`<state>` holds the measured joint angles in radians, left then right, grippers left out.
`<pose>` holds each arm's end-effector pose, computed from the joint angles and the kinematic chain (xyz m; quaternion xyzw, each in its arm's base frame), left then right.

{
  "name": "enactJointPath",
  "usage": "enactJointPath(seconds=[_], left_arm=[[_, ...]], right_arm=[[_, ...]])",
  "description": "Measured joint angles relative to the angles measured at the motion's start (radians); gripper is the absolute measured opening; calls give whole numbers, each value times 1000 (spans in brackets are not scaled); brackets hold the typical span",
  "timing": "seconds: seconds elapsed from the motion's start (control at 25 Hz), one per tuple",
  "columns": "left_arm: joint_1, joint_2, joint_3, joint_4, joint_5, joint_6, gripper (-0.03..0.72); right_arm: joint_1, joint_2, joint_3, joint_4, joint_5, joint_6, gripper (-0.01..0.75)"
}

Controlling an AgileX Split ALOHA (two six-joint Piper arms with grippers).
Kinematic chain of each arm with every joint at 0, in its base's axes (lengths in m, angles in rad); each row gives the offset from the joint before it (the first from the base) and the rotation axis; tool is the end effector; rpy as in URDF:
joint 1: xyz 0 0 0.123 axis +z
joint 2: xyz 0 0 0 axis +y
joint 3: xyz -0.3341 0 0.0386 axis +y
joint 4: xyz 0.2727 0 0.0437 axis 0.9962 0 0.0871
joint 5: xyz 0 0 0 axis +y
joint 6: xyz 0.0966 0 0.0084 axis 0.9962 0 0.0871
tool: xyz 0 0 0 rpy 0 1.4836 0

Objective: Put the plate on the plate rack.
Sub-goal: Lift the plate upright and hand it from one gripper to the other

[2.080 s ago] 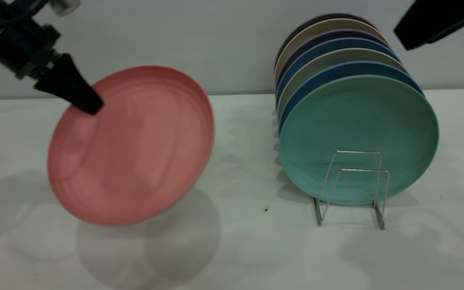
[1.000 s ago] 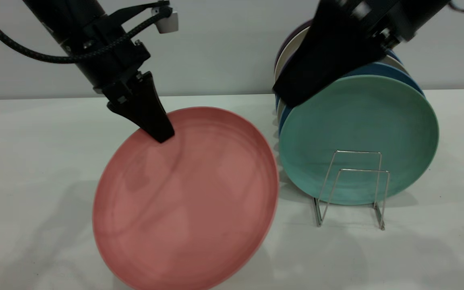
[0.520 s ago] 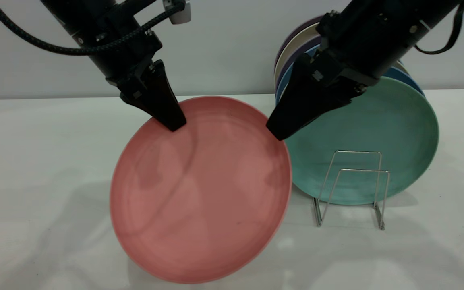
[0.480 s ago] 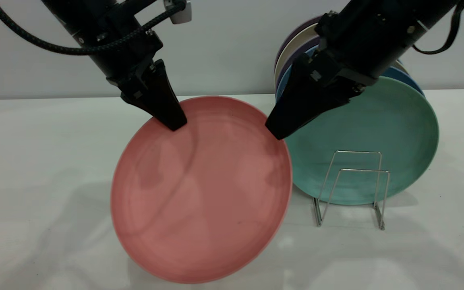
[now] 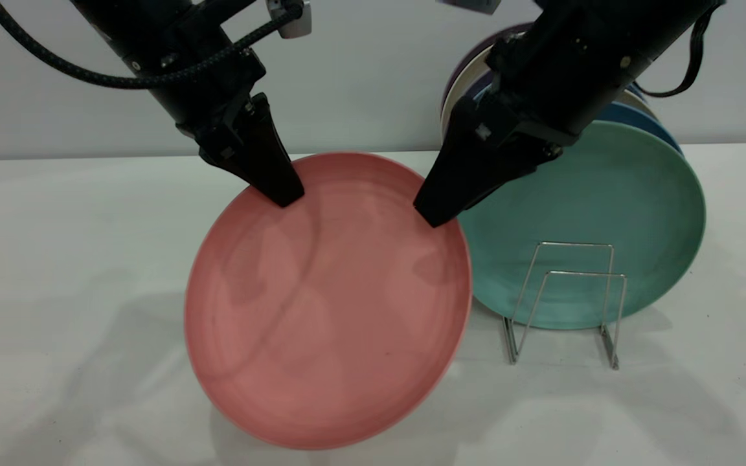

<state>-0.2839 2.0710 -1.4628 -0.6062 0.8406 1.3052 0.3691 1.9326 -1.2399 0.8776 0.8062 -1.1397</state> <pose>0.4391 -0.1710 0.1940 0.5548 0.7897 -0.1624 0.2052 0.3740 0.2024 0.2063 -0.4221 0.8417 0.2778 0.1903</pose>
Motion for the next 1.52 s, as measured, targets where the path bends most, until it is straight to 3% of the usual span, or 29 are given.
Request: enactJointPath(seconds=[0.52, 0.64, 0.84, 0.92, 1.32, 1.52], left_arm=[[0, 0, 0, -106, -14, 59, 19], [0, 0, 0, -107, -13, 61, 20], [0, -2, 0, -107, -2, 61, 20], [1, -3, 0, -107, -2, 61, 25], [1, -3, 0, -105, 17, 43, 38], [0, -3, 0, -85, 81, 33, 136]], right_arm=[[42, 49, -9, 23, -8, -31, 513], [43, 49, -9, 23, -32, -31, 418], [41, 53, -9, 16, -104, -11, 163], [40, 57, -9, 21, -128, -1, 121], [40, 57, -9, -1, -120, 30, 121], [45, 57, -9, -46, -110, 48, 103]])
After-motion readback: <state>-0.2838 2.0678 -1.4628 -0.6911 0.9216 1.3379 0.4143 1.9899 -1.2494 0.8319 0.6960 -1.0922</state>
